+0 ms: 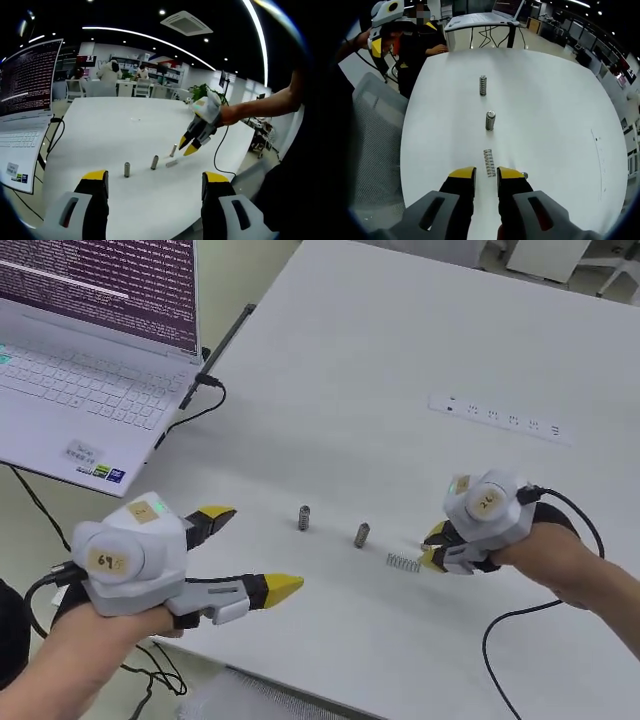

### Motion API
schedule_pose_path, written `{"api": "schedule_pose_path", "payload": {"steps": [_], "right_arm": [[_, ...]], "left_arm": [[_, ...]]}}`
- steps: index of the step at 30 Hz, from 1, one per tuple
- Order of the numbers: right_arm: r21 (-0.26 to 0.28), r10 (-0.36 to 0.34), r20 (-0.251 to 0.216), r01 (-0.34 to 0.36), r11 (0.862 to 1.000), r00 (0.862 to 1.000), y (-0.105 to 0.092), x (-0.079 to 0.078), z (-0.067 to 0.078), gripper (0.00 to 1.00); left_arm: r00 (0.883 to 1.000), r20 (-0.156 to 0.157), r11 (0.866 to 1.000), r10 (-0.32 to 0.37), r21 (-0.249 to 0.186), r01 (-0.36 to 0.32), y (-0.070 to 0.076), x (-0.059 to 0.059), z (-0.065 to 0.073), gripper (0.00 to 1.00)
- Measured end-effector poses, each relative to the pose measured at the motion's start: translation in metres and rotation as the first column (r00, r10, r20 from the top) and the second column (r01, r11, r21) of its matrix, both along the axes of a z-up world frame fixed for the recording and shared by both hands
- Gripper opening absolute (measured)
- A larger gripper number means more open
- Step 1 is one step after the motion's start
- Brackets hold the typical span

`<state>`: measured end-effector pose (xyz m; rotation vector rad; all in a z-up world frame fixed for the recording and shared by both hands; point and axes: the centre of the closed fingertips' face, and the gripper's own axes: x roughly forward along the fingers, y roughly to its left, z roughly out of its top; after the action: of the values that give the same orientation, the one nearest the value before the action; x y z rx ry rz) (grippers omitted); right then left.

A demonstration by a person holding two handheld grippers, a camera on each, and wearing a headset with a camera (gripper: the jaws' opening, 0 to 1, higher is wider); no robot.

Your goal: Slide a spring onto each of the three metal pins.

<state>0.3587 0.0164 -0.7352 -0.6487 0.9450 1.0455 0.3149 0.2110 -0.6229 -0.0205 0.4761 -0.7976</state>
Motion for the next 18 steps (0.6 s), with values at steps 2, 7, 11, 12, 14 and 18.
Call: {"api": "schedule_pose_path", "payload": {"steps": [2, 7, 11, 12, 14, 18], "right_arm": [[-0.004, 0.003, -0.006, -0.003, 1.0, 1.0, 0.001, -0.001, -0.004, 0.14], [-0.002, 0.003, -0.013, -0.003, 1.0, 1.0, 0.005, 0.0, -0.013, 0.14], [-0.006, 0.006, -0.019, -0.006, 1.0, 1.0, 0.008, 0.002, -0.018, 0.15], [-0.009, 0.006, -0.02, -0.006, 1.0, 1.0, 0.008, 0.004, -0.021, 0.15], [-0.012, 0.005, -0.022, -0.005, 1.0, 1.0, 0.009, 0.006, -0.023, 0.15], [-0.019, 0.007, -0.032, -0.008, 1.0, 0.999, 0.01, 0.008, -0.03, 0.15]], "left_arm": [[1.0, 0.002, 1.0, 0.002, 0.003, -0.002, 0.001, 0.0, 0.0, 0.73], [1.0, 0.006, 1.0, -0.005, 0.021, 0.005, 0.003, 0.0, -0.001, 0.74], [1.0, 0.001, 0.999, -0.015, 0.03, 0.015, 0.002, -0.001, -0.002, 0.75], [1.0, -0.006, 0.999, -0.019, 0.04, 0.019, 0.002, -0.001, -0.004, 0.75], [1.0, -0.009, 0.998, -0.025, 0.052, 0.025, 0.002, -0.003, -0.006, 0.75], [0.999, -0.016, 0.996, -0.029, 0.081, 0.031, 0.003, -0.004, -0.011, 0.76]]}}
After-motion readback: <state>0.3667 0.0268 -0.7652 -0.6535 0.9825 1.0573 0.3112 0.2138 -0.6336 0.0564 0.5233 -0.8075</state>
